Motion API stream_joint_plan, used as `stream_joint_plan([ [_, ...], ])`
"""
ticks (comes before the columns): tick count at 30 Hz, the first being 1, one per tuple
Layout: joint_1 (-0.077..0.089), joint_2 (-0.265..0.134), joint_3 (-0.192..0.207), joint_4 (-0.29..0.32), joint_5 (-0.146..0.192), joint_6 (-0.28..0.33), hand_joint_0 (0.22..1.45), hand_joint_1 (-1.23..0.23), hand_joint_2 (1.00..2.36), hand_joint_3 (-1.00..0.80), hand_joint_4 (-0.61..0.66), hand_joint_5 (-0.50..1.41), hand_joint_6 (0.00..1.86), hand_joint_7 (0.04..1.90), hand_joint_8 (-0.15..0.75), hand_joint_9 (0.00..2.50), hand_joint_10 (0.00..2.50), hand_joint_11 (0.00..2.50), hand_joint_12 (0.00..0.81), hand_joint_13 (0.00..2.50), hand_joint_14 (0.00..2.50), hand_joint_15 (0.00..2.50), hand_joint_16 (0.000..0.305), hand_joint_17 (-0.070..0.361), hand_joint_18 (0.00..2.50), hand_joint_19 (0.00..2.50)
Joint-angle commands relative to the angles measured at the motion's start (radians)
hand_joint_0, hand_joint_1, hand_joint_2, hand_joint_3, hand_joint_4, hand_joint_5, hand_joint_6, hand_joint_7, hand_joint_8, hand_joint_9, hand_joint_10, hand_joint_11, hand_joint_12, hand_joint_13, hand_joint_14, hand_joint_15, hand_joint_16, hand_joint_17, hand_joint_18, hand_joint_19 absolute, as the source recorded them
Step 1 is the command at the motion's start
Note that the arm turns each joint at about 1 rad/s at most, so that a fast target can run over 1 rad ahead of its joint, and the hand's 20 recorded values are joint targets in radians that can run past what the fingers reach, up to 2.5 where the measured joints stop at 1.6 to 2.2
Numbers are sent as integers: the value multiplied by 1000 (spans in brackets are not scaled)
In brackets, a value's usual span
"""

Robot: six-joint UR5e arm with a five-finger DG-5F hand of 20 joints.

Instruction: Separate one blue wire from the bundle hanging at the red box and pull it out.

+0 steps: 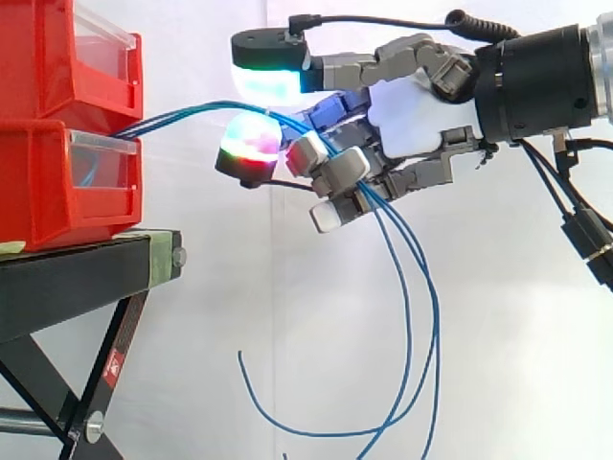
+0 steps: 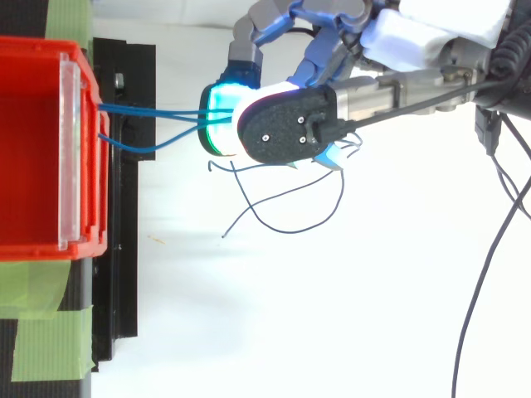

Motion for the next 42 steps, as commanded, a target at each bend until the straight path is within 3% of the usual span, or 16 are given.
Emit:
stream_joint_plan([
  [1, 1, 0, 0, 0, 0, 0, 611, -675, 1019, -285, 143, -163, 921, 958, 409, 1283, 19, 1156, 400, 1442, 23, 1353, 55, 124, 1001, 714],
  [11, 1, 0, 0, 0, 0, 0, 619, -799, 1023, -142, 62, -148, 922, 1049, 423, 1342, 19, 1182, 422, 1464, 22, 1358, 55, 124, 1027, 710],
  [21, -1, 0, 0, 0, -1, 0, 634, -858, 1023, -49, -38, -178, 952, 1103, 382, 1216, 19, 1205, 415, 1402, 22, 1342, 57, 128, 990, 709],
  [25, 1, 0, 0, 0, -1, 0, 638, -886, 1021, -18, 22, -195, 954, 1073, 373, 1165, 19, 1189, 420, 1388, 21, 1332, 59, 133, 968, 697],
  [30, 1, 0, 0, 0, -1, 0, 638, -913, 1021, -81, 64, -210, 948, 1032, 345, 1071, 20, 1164, 411, 1329, 21, 1324, 58, 131, 920, 680],
  [42, 1, 0, 0, 0, -1, 0, 631, -1004, 1002, -471, 77, -243, 940, 1010, 315, 944, 19, 1126, 406, 1266, 23, 1299, 58, 130, 890, 652],
])
